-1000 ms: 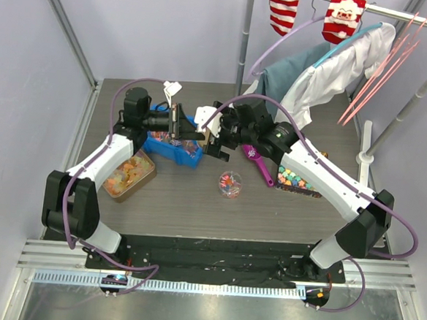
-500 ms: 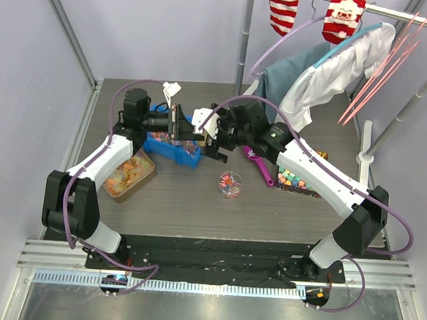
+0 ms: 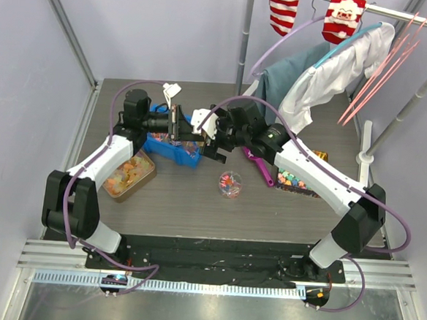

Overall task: Pack the candies
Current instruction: Adjust the bottle lid.

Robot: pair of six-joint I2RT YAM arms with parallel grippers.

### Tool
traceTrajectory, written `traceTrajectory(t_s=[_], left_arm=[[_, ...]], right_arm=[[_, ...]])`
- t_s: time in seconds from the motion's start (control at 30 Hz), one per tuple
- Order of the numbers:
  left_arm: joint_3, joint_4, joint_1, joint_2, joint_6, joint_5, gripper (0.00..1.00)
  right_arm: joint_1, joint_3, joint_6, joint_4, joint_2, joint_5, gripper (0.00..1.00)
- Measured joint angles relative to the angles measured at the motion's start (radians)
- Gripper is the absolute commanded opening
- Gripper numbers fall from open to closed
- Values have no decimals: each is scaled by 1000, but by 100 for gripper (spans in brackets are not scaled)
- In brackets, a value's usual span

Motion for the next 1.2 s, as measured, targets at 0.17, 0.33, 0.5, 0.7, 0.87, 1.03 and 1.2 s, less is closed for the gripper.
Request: traceTrajectory(t_s=[0.17, 0.33, 0.5, 0.7, 0.87, 1.03, 1.2], left_arm=[[-5, 5, 0, 0, -2, 0, 0], [-9, 14, 3, 0, -10, 0, 0], [-10, 14, 5, 0, -13, 0, 0], [-12, 15, 6, 0, -13, 0, 0], [-15, 15, 6, 0, -13, -1, 0], [-18, 16, 11, 1, -13, -1, 3], [-21, 21, 11, 1, -13, 0, 35]], right_arm=[[0, 0, 4, 5, 8, 9, 92], [1, 0, 6, 6, 8, 11, 96], [1, 0, 7, 7, 8, 13, 96], [1, 0, 8, 7, 8, 17, 95], [1, -6, 8, 10, 8, 16, 83], [1, -7, 16, 9, 8, 13, 69], [1, -7, 18, 7, 8, 13, 68]])
